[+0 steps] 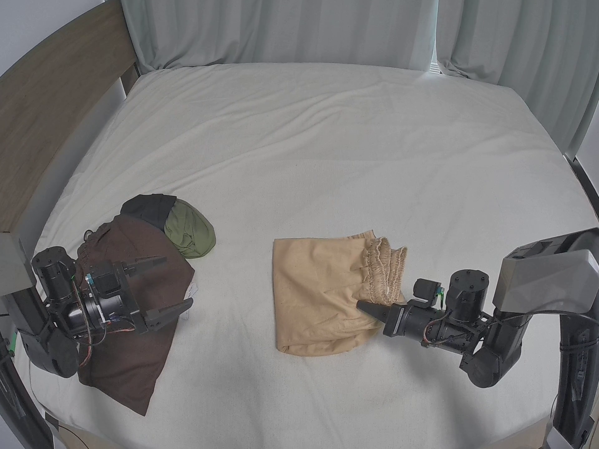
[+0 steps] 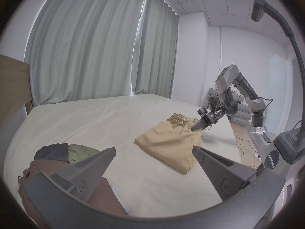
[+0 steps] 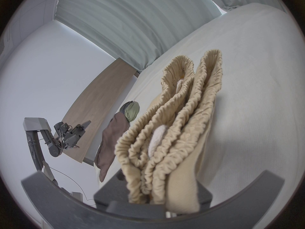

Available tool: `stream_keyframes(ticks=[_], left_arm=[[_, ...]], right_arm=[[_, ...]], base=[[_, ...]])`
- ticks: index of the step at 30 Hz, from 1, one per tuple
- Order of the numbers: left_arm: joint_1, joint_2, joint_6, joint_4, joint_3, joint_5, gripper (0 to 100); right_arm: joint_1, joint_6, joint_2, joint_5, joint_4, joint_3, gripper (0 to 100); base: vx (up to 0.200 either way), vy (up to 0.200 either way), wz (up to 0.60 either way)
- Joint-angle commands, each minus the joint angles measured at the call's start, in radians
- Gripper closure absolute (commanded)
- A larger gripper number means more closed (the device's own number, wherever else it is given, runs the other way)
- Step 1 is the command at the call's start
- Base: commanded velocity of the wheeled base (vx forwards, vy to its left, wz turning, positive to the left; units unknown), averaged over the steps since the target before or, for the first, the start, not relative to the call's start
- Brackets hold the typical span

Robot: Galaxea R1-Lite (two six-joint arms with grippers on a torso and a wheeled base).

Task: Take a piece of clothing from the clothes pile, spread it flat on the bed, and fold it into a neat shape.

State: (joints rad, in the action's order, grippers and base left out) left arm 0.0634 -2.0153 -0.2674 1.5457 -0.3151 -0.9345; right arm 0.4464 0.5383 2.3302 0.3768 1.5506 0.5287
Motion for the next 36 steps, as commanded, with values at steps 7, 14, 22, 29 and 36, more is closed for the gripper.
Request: stream_keyframes(ticks=[7, 14, 22, 29, 36], left_arm=[[-0.01, 0.038, -0.012, 0.001, 0.045, 0.0, 0], [-0.008, 0.038, -0.012, 0.001, 0.044, 0.0, 0], [-0.007, 0.04, -0.012, 0.001, 0.045, 0.0, 0], [-0.01, 0.04, -0.012, 0.001, 0.047, 0.0, 0], [-0.008, 0.038, -0.012, -0.001, 0.048, 0.0, 0]], right_arm=[[0.02, -0.001, -0.109, 0.005, -0.004, 0.002, 100], [0.02, -0.001, -0.152, 0.008, -0.007, 0.039, 100], [0.028, 0.065, -0.175, 0.01, -0.011, 0.14, 100], [0.017, 0.068, -0.169, 0.053, -0.011, 0.188, 100], [0.015, 0.094, -0.144, 0.06, -0.035, 0.292, 100]], base=[[0.0, 0.0, 0.0], [0.0, 0.0, 0.0], [0.0, 0.0, 0.0], [0.0, 0.0, 0.0], [0.0, 0.0, 0.0]])
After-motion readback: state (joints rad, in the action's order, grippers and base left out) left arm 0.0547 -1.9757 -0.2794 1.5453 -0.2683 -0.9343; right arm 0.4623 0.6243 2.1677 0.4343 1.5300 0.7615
